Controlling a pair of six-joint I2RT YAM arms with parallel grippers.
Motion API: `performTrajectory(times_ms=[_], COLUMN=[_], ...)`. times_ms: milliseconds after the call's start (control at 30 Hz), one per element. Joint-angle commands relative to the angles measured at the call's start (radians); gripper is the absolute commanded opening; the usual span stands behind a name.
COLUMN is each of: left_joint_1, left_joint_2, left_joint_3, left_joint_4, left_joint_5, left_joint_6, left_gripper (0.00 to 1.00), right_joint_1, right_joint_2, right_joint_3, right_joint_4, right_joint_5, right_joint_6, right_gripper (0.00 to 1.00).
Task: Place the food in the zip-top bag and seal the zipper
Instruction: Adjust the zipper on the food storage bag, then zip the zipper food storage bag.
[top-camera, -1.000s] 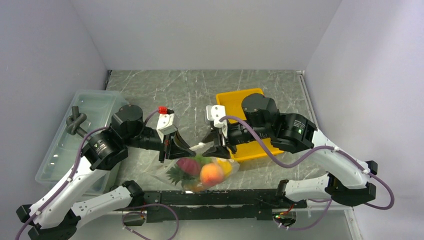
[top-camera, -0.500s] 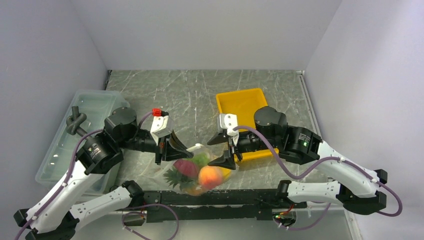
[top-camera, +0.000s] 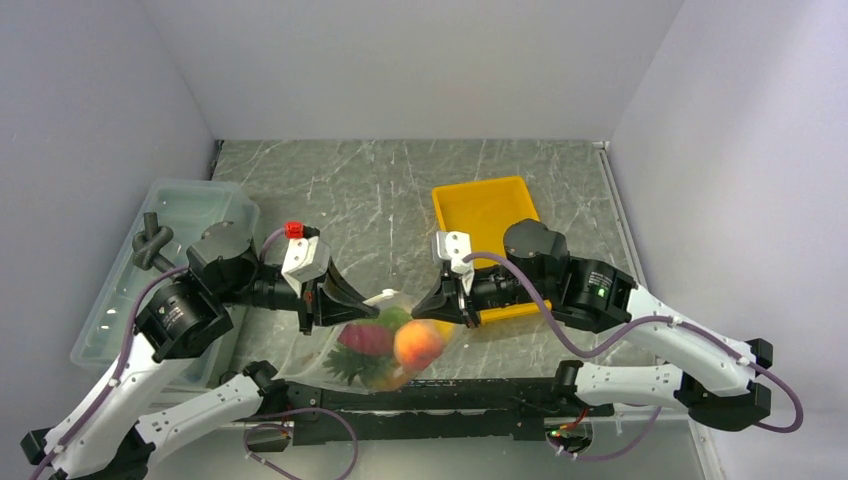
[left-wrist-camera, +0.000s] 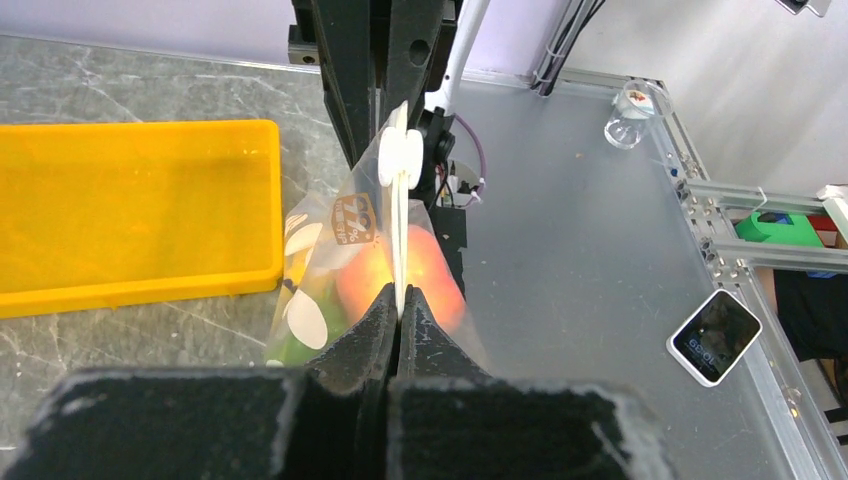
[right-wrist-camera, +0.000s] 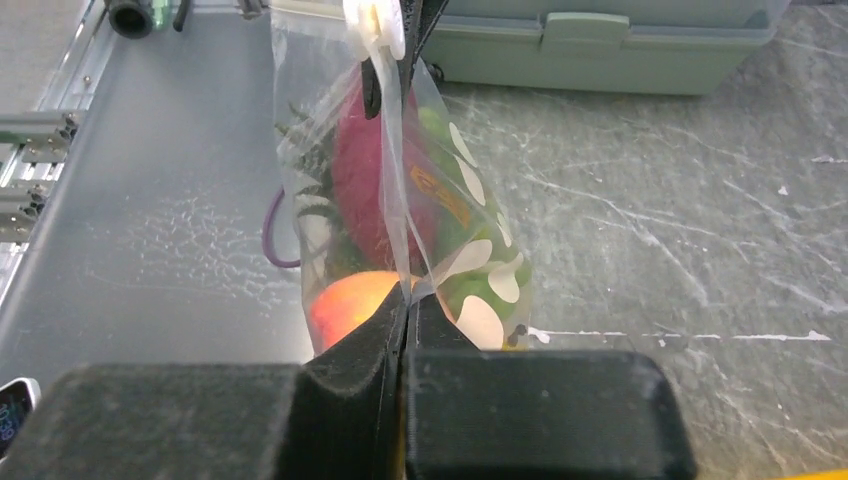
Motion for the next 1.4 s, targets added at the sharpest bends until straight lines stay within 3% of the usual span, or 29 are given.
performTrajectory(times_ms=[0, 100, 200, 300, 367, 967, 1367], left_joint_1=[0.000, 0.000, 0.000, 0.000, 0.001, 0.000, 0.000], left_joint_2=[-0.031, -0.043, -0.042, -0.034, -0.029, 0.020, 0.037], left_joint_3=[0.048, 0.048, 0.048, 0.050, 0.051, 0.055, 0.048], left_joint_4=[0.079, 0.084, 0.086, 0.084, 0.081, 0.050, 0.045], left_joint_5=[0.005, 0.005, 0.015, 0.028, 0.036, 0.087, 0.104], left_joint_6=[-0.010, -0.014, -0.017, -0.016, -0.016, -0.004, 0.003], left_gripper=[0.00, 0.00, 0.00, 0.00, 0.00, 0.00, 0.00], right_joint_1=[-0.003, -0.003, -0.003, -0.003, -0.003, -0.003, -0.002], right_joint_2=[-0.055, -0.080, -0.100, -0.102, -0.091, 0.115, 0.200], right_joint_3=[-0.018, -0.031, -0.033, -0.008, 0.021, 0.246, 0.294], right_joint_4=[0.029, 0.039, 0.066, 0.070, 0.064, -0.020, -0.085], right_joint_5=[-0.002, -0.001, 0.012, 0.016, 0.024, -0.071, -0.104], right_joint_6=[0.010, 0.012, 0.020, 0.011, 0.002, -0.023, -0.047], right_gripper=[0.00, 0.00, 0.44, 0.59, 0.63, 0.66, 0.39])
